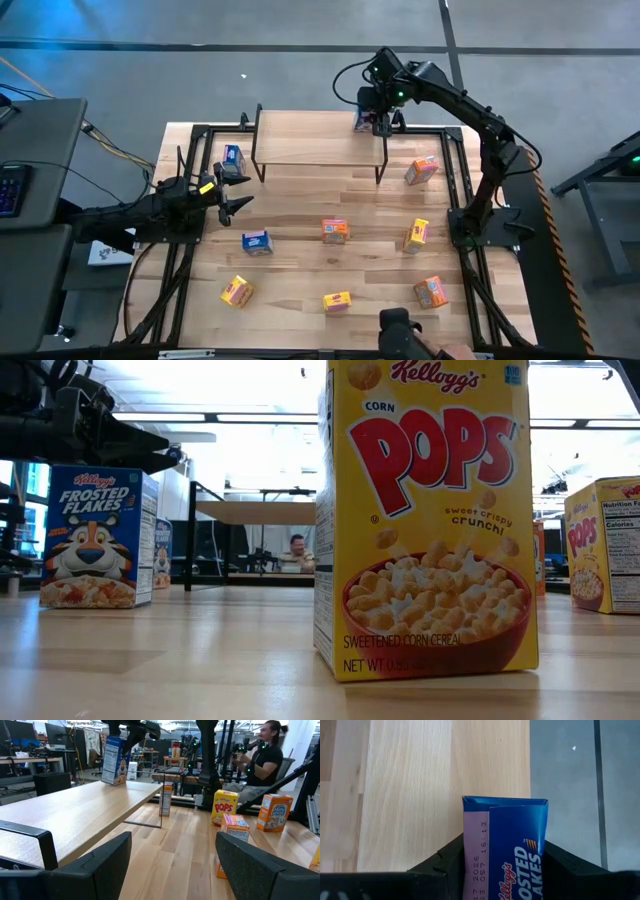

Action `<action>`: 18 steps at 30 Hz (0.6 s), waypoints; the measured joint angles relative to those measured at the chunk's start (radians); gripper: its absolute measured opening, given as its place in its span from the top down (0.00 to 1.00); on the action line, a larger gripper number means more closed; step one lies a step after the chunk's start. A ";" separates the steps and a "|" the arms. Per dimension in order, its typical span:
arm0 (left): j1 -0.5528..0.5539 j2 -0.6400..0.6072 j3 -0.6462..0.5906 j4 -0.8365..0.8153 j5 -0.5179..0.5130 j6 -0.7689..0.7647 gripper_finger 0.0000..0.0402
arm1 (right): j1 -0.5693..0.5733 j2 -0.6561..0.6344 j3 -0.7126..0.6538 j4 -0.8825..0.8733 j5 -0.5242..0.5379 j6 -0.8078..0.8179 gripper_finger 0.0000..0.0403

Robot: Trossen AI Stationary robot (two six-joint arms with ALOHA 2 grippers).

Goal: Stack cereal on shelf
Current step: Put the right blue cereal box on the shelf

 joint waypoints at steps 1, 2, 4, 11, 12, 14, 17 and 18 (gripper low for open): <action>0.000 0.000 0.000 0.000 0.000 0.000 0.30 | 0.000 0.000 0.000 0.000 0.000 -0.001 0.58; 0.000 0.000 0.000 0.000 0.000 0.000 0.30 | 0.000 0.000 0.000 0.001 0.000 -0.001 0.58; 0.000 0.000 0.000 0.000 0.000 0.000 0.30 | 0.000 0.000 0.000 0.002 0.000 -0.003 0.56; 0.000 0.000 0.000 0.000 0.000 0.000 0.30 | -0.001 0.002 0.000 0.030 0.027 -0.004 0.42; 0.000 0.000 0.000 0.000 0.000 0.000 0.30 | -0.001 0.002 0.000 0.036 0.027 -0.004 0.40; 0.000 0.000 0.000 0.000 0.000 0.000 0.30 | -0.001 0.002 0.000 0.047 0.027 -0.004 0.38; 0.000 0.000 0.000 0.000 0.000 0.000 0.30 | -0.001 0.002 0.000 0.049 0.027 -0.004 0.37; 0.000 0.000 0.000 0.000 0.000 0.000 0.30 | -0.001 0.002 0.000 0.049 0.033 -0.004 0.37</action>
